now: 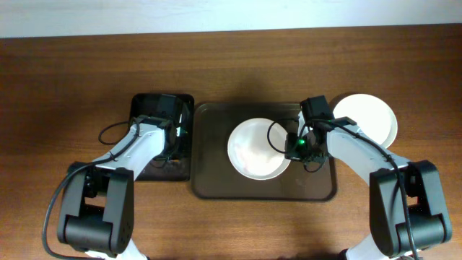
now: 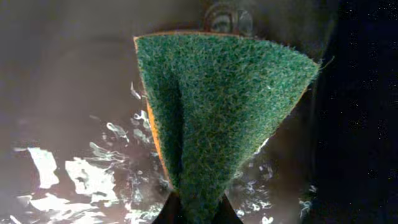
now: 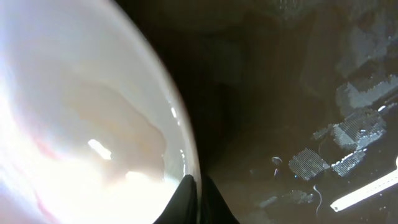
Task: Clean dirty plates on tray and stack at the side
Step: 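Return the sponge to the black tray with the left gripper, then lift the cleaned plate with the right gripper and stack it on the right plates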
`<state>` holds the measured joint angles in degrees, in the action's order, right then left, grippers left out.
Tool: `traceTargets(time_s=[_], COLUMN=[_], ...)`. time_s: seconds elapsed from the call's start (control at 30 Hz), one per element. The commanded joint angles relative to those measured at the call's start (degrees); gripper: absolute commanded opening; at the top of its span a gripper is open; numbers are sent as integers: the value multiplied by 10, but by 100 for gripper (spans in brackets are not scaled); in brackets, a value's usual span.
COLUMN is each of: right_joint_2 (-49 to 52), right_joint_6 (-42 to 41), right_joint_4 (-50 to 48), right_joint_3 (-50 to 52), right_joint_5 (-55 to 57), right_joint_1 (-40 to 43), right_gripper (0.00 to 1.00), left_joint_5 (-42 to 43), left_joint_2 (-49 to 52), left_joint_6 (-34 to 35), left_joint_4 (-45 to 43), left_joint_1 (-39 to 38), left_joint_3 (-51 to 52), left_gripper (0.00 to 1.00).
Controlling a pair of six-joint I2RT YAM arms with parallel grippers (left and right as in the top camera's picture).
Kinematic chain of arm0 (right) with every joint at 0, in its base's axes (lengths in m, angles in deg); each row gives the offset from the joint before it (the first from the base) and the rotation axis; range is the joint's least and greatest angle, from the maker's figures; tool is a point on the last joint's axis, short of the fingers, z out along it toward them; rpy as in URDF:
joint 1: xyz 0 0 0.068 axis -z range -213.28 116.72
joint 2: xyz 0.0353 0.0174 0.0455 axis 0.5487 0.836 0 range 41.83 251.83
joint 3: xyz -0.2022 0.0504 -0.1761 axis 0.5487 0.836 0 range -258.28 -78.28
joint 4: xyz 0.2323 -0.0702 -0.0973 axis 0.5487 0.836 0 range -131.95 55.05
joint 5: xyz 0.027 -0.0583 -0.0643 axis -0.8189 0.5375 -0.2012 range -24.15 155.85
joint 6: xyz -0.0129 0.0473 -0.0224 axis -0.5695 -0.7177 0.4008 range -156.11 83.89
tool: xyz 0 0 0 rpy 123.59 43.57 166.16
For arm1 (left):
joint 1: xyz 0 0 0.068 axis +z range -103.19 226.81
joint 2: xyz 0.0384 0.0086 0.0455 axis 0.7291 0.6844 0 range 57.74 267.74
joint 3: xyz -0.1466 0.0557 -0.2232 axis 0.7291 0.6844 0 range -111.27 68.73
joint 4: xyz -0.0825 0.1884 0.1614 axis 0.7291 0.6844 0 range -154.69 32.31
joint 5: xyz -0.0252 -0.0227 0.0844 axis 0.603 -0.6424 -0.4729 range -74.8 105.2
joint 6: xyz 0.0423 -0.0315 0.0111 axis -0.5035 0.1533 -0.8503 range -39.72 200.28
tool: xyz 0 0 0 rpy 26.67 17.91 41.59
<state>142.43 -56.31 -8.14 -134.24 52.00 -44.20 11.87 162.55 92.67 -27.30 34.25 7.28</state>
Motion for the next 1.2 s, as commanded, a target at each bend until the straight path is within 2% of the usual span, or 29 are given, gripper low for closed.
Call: traceTargets(time_s=[0.0, 0.03, 0.07, 0.27, 0.33, 0.63, 0.9, 1.17], right_joint_2=[1, -2, -8, -65, -90, -183, -215, -215], right_joint_6=[51, 56, 65, 95, 96, 110, 145, 216], right_joint_4=[8, 15, 24, 56, 61, 65, 58, 20], right_joint_3=[-12, -19, -29, -74, -80, -80, -80, -80], right_joint_5=[-1, -1, -1, 17, 50, 250, 485, 705], right_joint_1=[-3, -3, -3, -3, -3, -24, -115, -223], right_gripper=[4, 4, 4, 4, 4, 4, 4, 4], left_joint_5=[10, 10, 10, 10, 10, 10, 10, 10], left_joint_2=[-3, -3, -3, -3, -3, -3, -3, -3], left_joint_6=[-5, -5, -5, -5, -5, -5, -5, -5], left_joint_4=[10, 11, 11, 13, 13, 12, 12, 10], left_joint_1=[3, 3, 3, 3, 3, 3, 3, 3], left_joint_3=[-5, -5, -5, -5, -5, -5, -5, -5], left_gripper=[17, 41, 59, 68, 76, 80, 82, 82])
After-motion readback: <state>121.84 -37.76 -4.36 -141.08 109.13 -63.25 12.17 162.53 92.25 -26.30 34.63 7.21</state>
